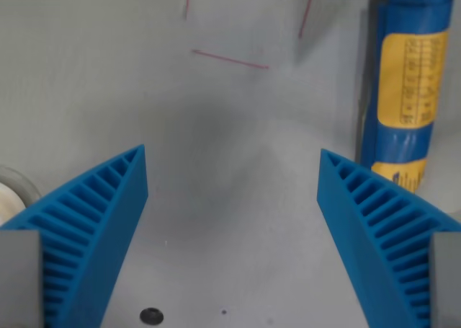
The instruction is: Move above the blue bag
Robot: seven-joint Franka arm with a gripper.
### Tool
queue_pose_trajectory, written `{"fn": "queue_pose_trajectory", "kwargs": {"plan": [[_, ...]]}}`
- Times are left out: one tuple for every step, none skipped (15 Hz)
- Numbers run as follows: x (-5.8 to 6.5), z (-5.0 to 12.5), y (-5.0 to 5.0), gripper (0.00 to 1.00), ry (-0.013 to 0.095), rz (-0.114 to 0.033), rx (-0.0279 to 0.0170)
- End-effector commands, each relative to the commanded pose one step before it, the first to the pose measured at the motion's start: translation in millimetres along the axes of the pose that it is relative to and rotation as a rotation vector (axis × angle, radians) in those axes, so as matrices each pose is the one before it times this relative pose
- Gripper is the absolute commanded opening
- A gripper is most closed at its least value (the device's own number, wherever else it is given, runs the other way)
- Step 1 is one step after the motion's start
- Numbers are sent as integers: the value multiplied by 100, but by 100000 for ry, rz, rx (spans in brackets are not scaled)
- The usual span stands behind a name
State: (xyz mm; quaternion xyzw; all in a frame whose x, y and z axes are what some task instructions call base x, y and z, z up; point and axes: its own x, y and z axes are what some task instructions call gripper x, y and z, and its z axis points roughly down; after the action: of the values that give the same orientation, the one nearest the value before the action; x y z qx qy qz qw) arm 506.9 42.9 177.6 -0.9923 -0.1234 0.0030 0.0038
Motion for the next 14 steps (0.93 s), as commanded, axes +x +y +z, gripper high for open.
{"fn": "queue_pose_trajectory", "kwargs": {"plan": [[-92,661,-332,100,8787,-9703,-294],[45,204,-47,100,-38,-99,-55],[44,198,-43,100,-157,-256,-29],[41,187,-41,100,-271,-366,-20],[39,175,-38,100,17,-265,-56],[38,164,-36,100,-15,-16,-64],[39,152,-37,100,-101,-203,-26],[37,143,-39,100,-211,-256,-14],[35,131,-39,100,-97,-171,-47],[34,120,-35,100,-93,-50,-29],[32,112,-31,100,-141,188,-13],[30,106,-28,100,-143,173,-13],[28,99,-27,100,-178,85,-4],[26,89,-26,100,-123,-45,-45]]}}
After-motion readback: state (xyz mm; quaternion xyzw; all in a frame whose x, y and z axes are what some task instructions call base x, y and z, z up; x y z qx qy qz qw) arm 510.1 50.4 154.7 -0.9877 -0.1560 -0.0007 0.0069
